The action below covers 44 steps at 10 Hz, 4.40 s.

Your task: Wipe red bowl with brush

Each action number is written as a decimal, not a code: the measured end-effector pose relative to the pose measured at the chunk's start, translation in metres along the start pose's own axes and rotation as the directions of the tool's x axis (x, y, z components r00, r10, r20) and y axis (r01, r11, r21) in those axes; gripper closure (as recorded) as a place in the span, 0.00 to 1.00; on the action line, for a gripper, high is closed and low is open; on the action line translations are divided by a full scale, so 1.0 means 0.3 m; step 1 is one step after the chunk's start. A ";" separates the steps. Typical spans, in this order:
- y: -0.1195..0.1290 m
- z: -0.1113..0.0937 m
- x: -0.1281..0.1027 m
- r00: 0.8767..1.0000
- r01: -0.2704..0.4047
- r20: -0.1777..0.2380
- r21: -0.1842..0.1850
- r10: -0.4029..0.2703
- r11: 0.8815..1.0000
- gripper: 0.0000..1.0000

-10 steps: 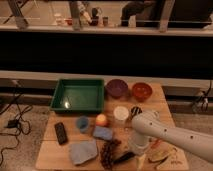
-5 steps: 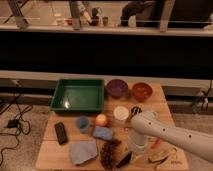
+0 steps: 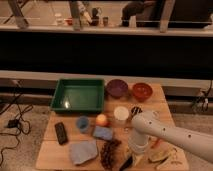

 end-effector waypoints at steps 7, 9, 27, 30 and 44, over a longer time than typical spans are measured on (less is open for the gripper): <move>-0.005 -0.169 0.005 1.000 0.008 0.015 0.061 -0.009 0.998 1.00; 0.001 -0.193 0.002 1.000 0.012 0.006 0.073 -0.012 0.997 1.00; -0.005 -0.204 -0.010 1.000 0.021 -0.007 0.083 -0.021 0.996 1.00; -0.031 -0.290 -0.083 0.997 0.059 -0.047 0.121 -0.054 0.991 1.00; -0.108 -0.535 -0.070 0.979 0.096 -0.195 0.188 -0.058 0.978 1.00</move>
